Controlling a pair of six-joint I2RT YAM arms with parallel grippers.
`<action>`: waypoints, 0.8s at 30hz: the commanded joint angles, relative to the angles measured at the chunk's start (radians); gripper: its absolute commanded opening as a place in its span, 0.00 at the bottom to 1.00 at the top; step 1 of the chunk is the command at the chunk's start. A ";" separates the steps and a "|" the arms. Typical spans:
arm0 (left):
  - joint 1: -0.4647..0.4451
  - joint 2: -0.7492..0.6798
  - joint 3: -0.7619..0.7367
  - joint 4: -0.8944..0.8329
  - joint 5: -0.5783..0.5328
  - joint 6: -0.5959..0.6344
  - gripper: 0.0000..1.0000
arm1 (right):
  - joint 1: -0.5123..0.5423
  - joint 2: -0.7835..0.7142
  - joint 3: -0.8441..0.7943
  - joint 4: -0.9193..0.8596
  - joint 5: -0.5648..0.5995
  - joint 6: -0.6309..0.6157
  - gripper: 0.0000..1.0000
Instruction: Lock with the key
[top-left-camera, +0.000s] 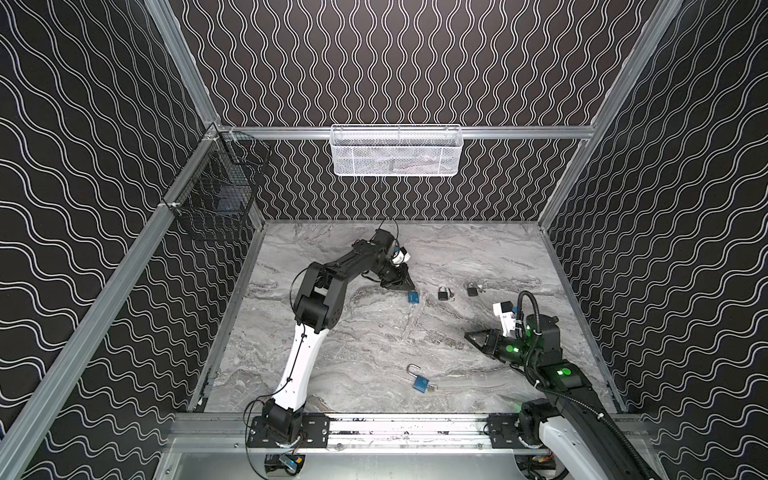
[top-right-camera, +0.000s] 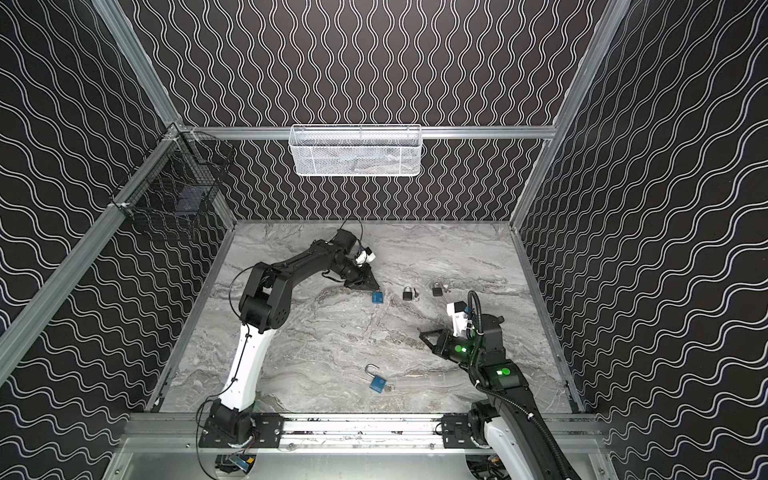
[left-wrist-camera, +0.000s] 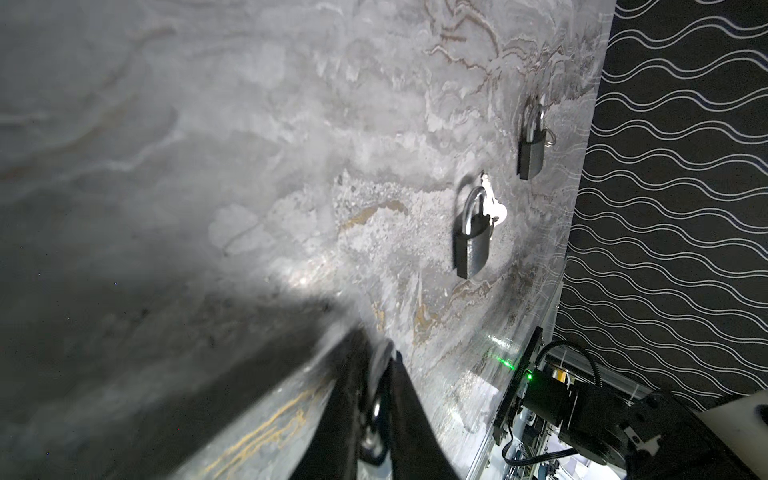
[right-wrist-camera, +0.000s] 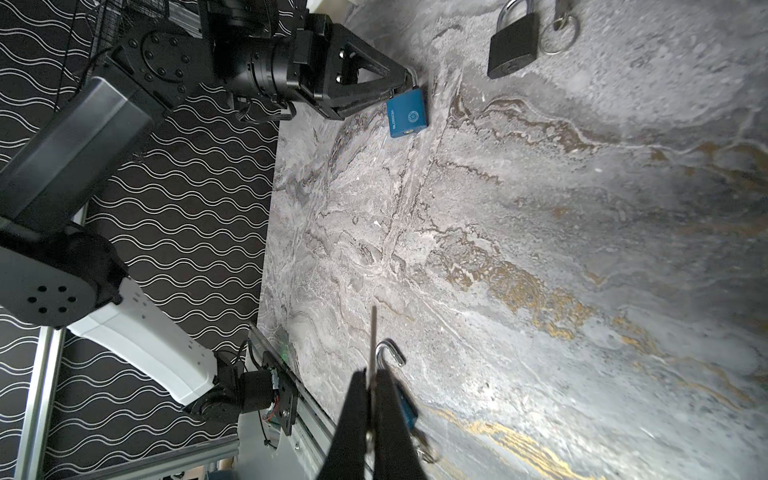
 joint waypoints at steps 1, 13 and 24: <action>0.005 0.008 0.018 0.012 -0.016 -0.001 0.23 | -0.001 -0.006 -0.001 -0.001 -0.012 -0.010 0.00; 0.038 0.006 0.102 -0.066 -0.081 -0.001 0.33 | -0.001 0.022 0.040 -0.081 0.051 -0.063 0.00; 0.048 -0.369 0.060 -0.169 -0.351 -0.016 0.41 | -0.001 0.118 0.147 -0.165 0.166 -0.153 0.00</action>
